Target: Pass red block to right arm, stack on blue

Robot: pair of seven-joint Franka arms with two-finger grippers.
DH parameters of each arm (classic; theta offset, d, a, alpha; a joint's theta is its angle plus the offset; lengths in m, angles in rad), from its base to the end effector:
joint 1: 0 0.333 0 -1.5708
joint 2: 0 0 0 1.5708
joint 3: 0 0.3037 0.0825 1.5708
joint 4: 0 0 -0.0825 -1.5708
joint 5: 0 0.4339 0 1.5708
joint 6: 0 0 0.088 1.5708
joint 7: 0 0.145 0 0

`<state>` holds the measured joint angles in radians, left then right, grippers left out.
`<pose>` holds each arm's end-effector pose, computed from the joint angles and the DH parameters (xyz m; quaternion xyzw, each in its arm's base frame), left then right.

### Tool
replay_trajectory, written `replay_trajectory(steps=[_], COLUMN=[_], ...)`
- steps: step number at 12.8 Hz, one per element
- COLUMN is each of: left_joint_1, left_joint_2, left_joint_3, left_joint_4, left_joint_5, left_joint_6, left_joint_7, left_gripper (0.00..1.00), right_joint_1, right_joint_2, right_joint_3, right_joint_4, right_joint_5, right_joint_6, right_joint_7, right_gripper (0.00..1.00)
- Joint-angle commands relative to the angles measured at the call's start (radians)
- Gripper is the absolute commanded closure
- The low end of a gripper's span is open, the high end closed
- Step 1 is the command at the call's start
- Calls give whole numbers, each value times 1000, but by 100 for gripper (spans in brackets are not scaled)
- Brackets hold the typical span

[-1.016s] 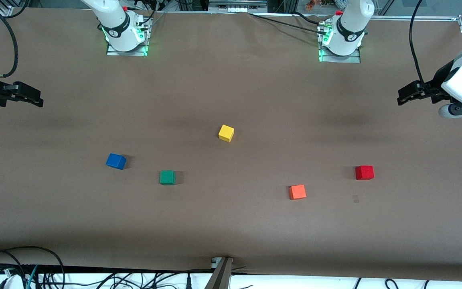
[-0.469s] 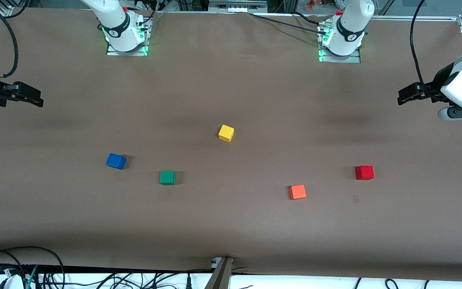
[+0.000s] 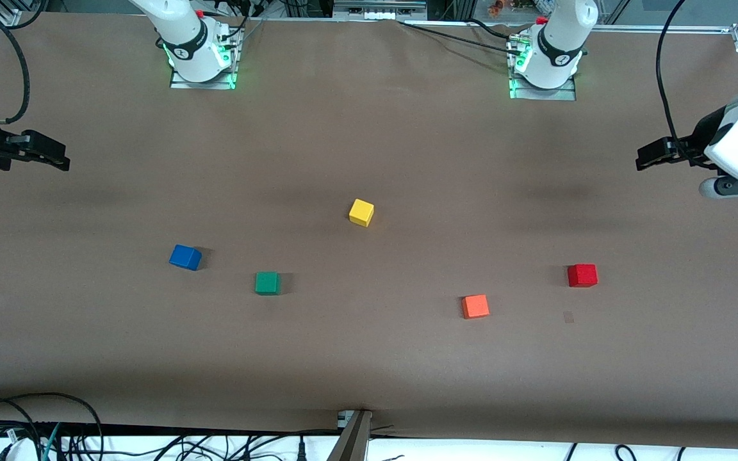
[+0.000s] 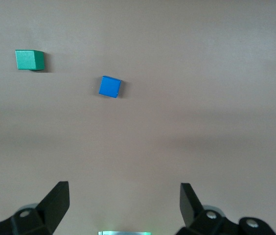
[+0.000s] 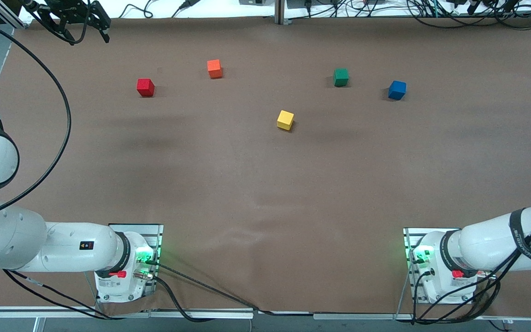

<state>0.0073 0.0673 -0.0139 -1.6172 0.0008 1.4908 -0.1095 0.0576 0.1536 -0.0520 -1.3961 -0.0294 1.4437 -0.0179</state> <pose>0.6016 -0.0037 0.5040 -0.9940 -0.0511 0.0965 0.0055 0.6322 0.0012 0.5589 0.9984 0.0107 -0.0530 0.0183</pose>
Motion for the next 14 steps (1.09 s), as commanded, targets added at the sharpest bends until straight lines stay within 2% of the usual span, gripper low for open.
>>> replay_trajectory(steps=[1, 6, 14], left_joint_1=[5, 2, 19], left_joint_2=[25, 77, 307], left_joint_3=[0, 0, 0], left_joint_4=[30, 48, 33], left_joint_5=[-4, 50, 50], left_joint_6=[-20, 0, 278], left_joint_7=[22, 24, 25], left_gripper=[0, 0, 0], right_joint_1=[-1, 1, -1], right_joint_2=[7, 7, 7], right_joint_3=[0, 0, 1], right_joint_4=[20, 20, 20], right_joint_5=[16, 17, 17], right_joint_6=[-5, -3, -3], right_joint_7=[-13, -13, -13], right_gripper=[0, 0, 0])
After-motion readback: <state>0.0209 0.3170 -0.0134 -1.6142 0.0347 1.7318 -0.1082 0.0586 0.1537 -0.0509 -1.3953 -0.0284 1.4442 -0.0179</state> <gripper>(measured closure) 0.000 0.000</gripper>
